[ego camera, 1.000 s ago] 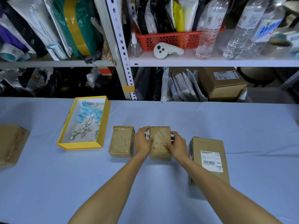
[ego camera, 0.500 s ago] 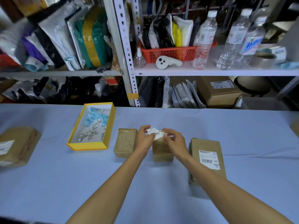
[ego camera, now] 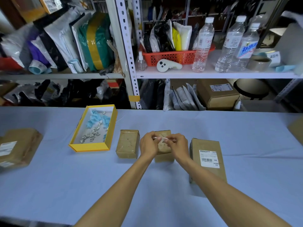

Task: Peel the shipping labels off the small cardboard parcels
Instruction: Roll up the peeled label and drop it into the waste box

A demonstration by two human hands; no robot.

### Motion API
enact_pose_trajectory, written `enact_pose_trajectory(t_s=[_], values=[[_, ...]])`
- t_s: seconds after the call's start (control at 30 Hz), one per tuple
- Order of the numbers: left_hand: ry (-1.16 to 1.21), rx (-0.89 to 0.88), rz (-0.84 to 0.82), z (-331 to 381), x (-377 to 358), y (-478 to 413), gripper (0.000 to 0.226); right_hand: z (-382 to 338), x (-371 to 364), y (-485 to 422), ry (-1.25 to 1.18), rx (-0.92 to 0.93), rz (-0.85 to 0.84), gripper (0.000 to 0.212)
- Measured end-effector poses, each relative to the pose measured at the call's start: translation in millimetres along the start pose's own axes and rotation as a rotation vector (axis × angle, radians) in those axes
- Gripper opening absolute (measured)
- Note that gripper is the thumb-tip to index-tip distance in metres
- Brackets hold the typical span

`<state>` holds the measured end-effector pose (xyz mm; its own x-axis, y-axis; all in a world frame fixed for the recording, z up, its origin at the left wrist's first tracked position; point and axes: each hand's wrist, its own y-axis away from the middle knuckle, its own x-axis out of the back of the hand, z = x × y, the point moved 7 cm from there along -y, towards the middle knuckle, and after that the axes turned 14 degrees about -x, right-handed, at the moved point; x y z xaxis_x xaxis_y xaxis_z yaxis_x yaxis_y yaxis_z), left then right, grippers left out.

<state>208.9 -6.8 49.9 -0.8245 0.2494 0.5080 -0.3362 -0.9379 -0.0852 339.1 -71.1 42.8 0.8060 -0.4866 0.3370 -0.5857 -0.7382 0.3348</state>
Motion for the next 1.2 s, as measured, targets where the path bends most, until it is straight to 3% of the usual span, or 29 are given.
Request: enact_pose_trajectory(t_s=[0.1,0.17,0.3,0.43,0.6,0.77,0.9,1.03,1.2], values=[[-0.009,0.008,-0.02,4,-2,-1,0.011,-6,3,5,-0.023,0.025,0.023,0.016],[-0.055,-0.006,0.013,10,-1,0,0.019,-10,5,7,-0.051,0.029,0.047,0.025],[0.042,-0.092,0.119,18,-4,3,0.012,-14,5,4,-0.142,-0.037,0.084,0.022],[0.179,-0.049,0.153,17,-1,1,0.026,-11,10,4,-0.198,-0.129,0.096,0.034],[-0.103,-0.018,0.109,21,4,-4,0.006,-6,13,1,-0.31,-0.2,0.111,0.014],[0.161,0.053,0.116,23,-8,-9,0.007,-11,4,-1,-0.263,-0.175,0.059,0.014],[0.343,0.054,0.07,16,-10,-9,0.022,-15,10,-1,-0.192,-0.105,0.0,0.01],[0.302,0.034,-0.019,14,-16,-6,0.027,-18,14,3,0.133,0.032,0.031,0.013],[0.147,0.002,0.056,25,-12,-10,0.011,-21,16,8,0.047,0.031,0.073,0.02]])
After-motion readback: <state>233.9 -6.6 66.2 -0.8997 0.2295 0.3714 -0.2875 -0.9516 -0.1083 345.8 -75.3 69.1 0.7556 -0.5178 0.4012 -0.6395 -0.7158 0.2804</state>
